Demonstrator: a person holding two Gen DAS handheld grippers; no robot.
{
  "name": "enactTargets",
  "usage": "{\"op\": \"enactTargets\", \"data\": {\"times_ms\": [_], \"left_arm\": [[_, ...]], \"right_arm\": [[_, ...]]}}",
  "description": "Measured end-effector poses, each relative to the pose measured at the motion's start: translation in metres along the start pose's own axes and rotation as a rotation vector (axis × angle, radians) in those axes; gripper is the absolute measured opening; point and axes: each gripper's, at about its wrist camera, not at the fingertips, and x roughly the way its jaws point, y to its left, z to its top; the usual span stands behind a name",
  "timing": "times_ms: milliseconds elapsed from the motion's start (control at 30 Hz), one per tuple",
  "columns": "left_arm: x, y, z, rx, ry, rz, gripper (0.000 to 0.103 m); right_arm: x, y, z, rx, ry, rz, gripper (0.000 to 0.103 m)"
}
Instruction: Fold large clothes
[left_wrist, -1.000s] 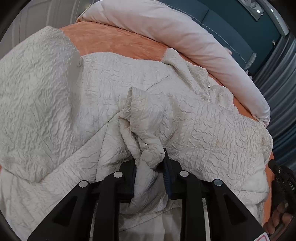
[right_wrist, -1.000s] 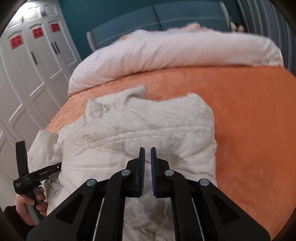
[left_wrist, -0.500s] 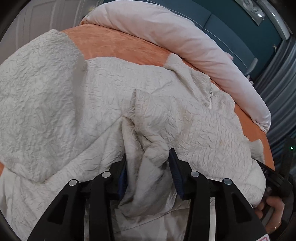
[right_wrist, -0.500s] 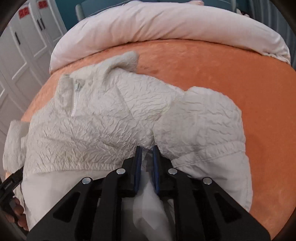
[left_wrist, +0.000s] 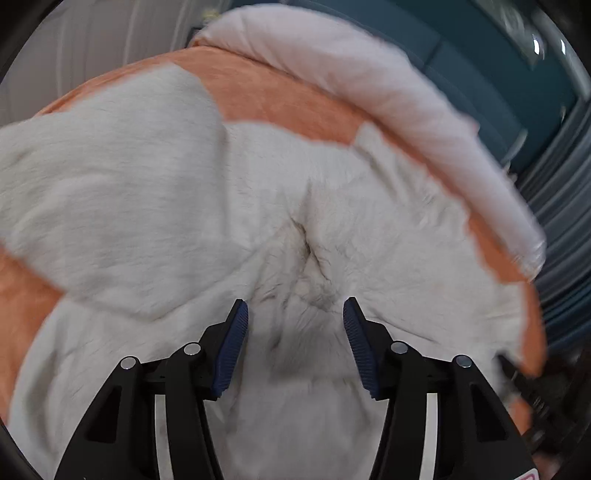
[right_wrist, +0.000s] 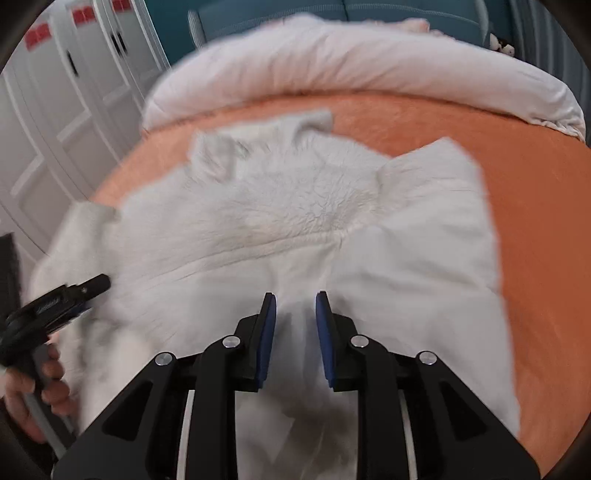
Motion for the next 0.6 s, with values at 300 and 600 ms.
{"op": "enactTargets", "data": {"times_ms": [300,600], "left_arm": [[-0.105,0.210,0.039,-0.373,-0.179,0.235,0.072],[-0.101,0.335,0.063,-0.792,-0.270,0.078,0.024]], "right_arm": [[-0.124,0.010,-0.141,-0.124,0.028,-0.050,0.042],[-0.135,0.024,-0.184,0.023,0.120,0.001,0.050]]}}
